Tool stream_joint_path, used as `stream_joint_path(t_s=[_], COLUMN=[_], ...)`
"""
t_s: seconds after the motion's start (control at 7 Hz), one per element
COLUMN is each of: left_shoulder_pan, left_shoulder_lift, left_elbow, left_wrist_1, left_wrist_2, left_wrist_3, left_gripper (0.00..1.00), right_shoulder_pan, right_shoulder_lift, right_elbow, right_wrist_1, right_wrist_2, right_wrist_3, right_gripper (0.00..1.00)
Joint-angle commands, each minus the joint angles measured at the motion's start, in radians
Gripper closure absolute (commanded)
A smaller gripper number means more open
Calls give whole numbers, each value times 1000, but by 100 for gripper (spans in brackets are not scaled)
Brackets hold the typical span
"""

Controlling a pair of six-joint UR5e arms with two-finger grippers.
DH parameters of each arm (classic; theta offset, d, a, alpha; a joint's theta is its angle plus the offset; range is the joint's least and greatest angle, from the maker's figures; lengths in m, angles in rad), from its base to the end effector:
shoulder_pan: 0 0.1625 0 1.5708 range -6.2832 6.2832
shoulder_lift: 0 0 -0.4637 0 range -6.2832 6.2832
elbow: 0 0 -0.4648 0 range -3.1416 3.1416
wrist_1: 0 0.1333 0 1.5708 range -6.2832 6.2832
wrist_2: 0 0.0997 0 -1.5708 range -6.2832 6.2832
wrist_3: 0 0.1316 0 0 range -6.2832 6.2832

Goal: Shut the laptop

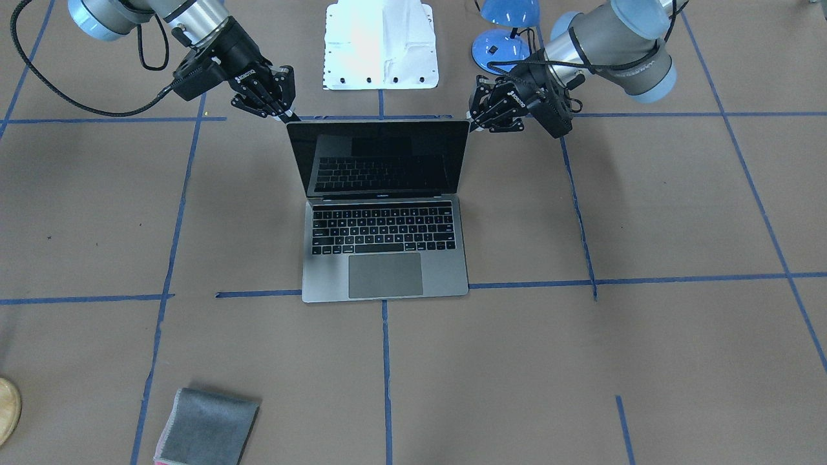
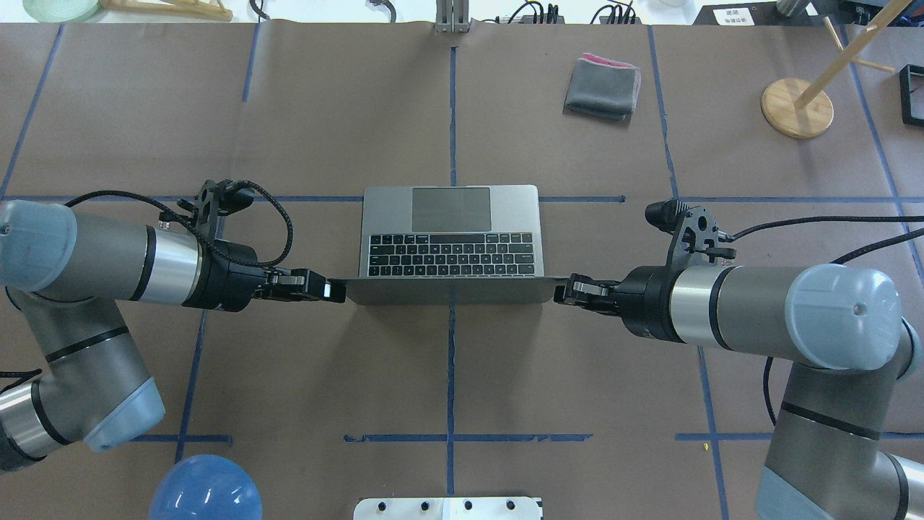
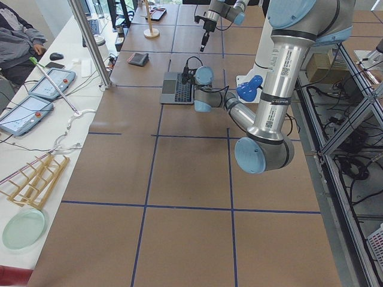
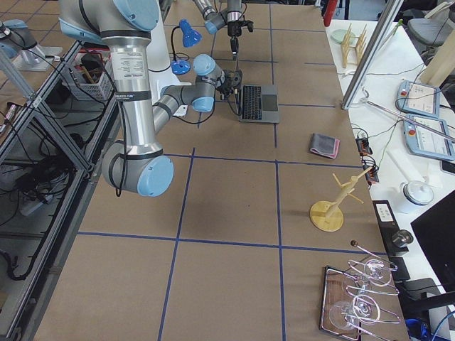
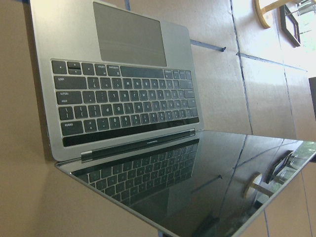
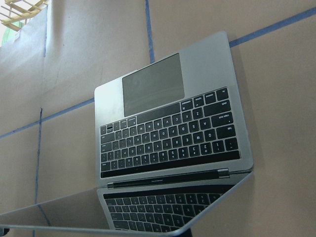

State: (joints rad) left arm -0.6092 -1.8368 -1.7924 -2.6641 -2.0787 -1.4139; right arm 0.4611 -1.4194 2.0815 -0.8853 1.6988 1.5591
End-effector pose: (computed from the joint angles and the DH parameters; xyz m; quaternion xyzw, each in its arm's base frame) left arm 0.4905 -0.4268 0.2913 0.0932 0.7041 0.0213 0.7037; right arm -0.4729 -0.3650 0.2668 0.0972 -0.6171 0.1349 0.7691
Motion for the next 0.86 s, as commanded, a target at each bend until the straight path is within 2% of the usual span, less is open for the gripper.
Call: stream_joint_path(t_s=[0.0,0.43,0.71], left_shoulder_pan=[-27,-64,-92], left_shoulder_lift=[-41,-116,-142], left_elbow=[48,106,168], left_wrist_1=[3,74,75], left_wrist_2=[0,-1,-1], left_wrist_3=[0,6,12], left_gripper=[100,100,100], right_shoulder_pan=[52,105,120], right_shoulder_lift=[69,80,140], right_elbow=[-81,-115,-179], right_wrist_1=[0,0,0], right_wrist_2=[51,76,78], right_wrist_3=[-4,-17,-17], right_gripper=[99,99,99])
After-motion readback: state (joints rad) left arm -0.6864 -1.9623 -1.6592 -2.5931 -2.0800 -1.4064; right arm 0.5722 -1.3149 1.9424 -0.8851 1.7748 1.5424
